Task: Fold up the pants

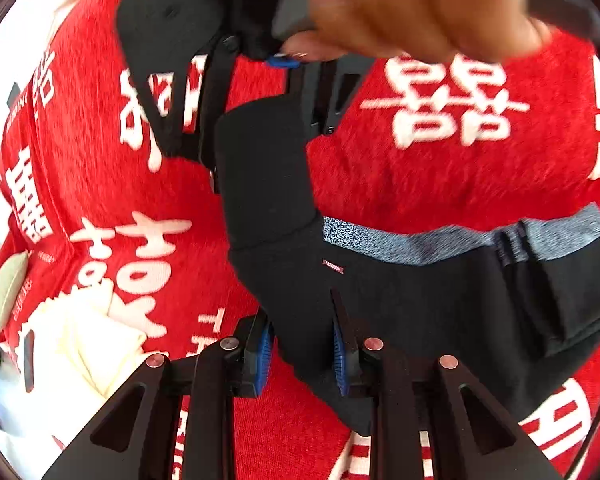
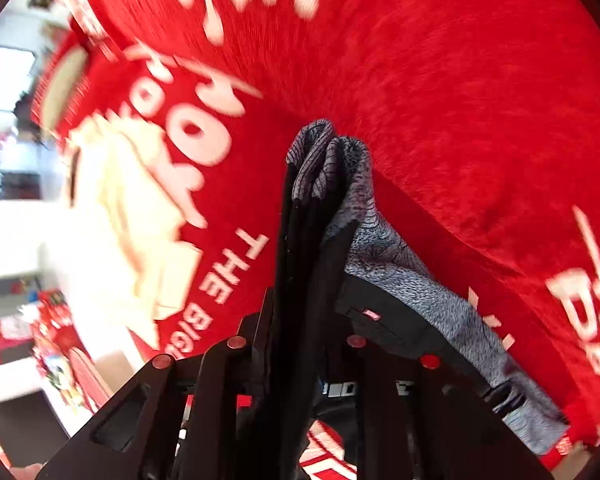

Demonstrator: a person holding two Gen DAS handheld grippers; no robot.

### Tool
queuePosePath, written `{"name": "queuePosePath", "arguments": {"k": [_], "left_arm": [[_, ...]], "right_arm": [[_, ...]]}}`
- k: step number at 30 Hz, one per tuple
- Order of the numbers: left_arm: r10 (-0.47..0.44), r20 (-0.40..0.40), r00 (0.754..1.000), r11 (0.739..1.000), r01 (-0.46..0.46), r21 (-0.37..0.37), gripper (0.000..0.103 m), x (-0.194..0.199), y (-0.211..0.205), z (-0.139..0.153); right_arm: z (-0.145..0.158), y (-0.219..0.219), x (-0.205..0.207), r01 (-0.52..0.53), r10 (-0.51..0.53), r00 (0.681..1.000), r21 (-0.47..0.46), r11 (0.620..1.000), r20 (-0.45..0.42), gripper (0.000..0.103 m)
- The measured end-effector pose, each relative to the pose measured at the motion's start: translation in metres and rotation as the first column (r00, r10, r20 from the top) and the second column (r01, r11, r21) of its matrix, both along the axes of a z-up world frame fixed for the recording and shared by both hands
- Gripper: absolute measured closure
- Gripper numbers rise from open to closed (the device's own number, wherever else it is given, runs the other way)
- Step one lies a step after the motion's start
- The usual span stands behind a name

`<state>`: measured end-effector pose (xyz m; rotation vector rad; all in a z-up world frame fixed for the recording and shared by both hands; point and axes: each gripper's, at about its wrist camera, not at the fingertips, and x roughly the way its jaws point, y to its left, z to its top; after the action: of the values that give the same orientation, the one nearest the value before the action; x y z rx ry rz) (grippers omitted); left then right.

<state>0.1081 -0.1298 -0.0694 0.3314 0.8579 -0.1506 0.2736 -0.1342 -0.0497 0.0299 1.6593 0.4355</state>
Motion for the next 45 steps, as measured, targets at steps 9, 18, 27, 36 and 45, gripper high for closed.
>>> {"name": "queuePosePath", "arguments": {"k": [9,18,27,36,45], "left_arm": [[-0.168,0.080,0.983,0.986,0.168,0.002,0.076,-0.040,-0.064,0.050],[-0.397,0.060,0.916,0.918,0.397,0.018,0.076,-0.089,-0.175,0.058],[-0.545,-0.049,0.837,0.832,0.548,0.090,0.076,-0.129,-0.276,0.002],[-0.555,-0.160,0.816,0.802,0.576,0.160,0.076,-0.144,-0.303,-0.054],[-0.532,-0.228,0.815,0.834,0.551,0.024,0.051,-0.122,-0.250,0.000]], "right_arm": [[0.084,-0.115,-0.055,0.187,-0.233,0.964,0.288,0.939,0.131,0.085],[0.114,-0.269,-0.145,0.389,-0.492,0.852,0.413,0.824,0.178,0.085],[0.061,-0.393,-0.218,0.577,-0.678,0.727,0.437,0.689,0.108,0.085],[-0.027,-0.448,-0.246,0.674,-0.735,0.678,0.379,0.634,0.024,0.085],[-0.022,-0.443,-0.262,0.686,-0.730,0.681,0.292,0.666,0.064,0.069]]}}
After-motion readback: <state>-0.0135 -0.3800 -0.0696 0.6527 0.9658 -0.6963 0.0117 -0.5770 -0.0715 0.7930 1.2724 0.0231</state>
